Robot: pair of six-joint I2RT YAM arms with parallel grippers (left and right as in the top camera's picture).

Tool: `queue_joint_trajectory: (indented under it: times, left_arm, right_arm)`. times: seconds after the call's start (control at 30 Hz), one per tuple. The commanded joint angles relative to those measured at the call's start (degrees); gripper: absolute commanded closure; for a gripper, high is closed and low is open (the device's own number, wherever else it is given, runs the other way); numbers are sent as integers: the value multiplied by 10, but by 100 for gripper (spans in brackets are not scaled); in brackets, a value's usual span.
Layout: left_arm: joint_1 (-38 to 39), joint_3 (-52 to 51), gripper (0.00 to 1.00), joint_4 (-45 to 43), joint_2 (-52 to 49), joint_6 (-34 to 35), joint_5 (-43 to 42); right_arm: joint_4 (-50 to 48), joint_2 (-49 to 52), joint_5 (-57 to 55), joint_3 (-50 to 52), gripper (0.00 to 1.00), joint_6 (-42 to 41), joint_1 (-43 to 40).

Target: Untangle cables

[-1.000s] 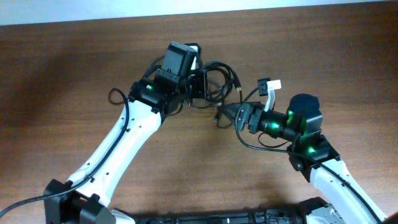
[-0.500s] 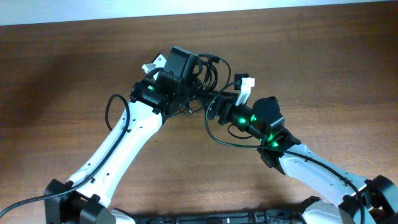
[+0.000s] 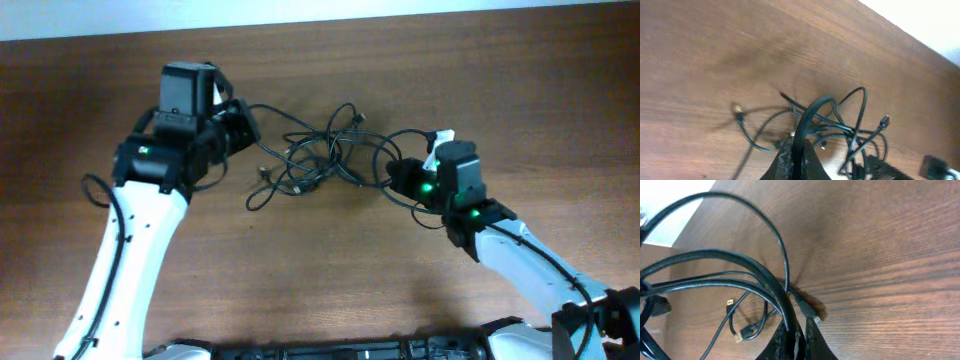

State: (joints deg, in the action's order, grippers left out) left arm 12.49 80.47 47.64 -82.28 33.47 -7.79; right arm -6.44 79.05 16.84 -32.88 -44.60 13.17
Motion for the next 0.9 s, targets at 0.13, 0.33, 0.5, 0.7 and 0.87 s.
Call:
queue_joint_trajectory:
  times: [0.13,0.33,0.5,0.7,0.87]
  left_arm:
    - [-174,11,100,-19,62,-61,-3]
    - [-99,-1,100,-15,6,-61,-139]
    - [-9,-1,100,-39,-10,-369,-353]
    - [4,-1,100,-156,-10,-389,-538]
    - [-22,0,100,-378,-6,-210,-675]
  right_arm:
    - [141,4,92,4,94,80,-182]
    - [139,4,198,4,44,103,-203]
    - [-24,4,403,4,14,111,-180]
    - [-136,5,152,4,1,51,67]
    - [-74,30,-69,4,1,18,132]
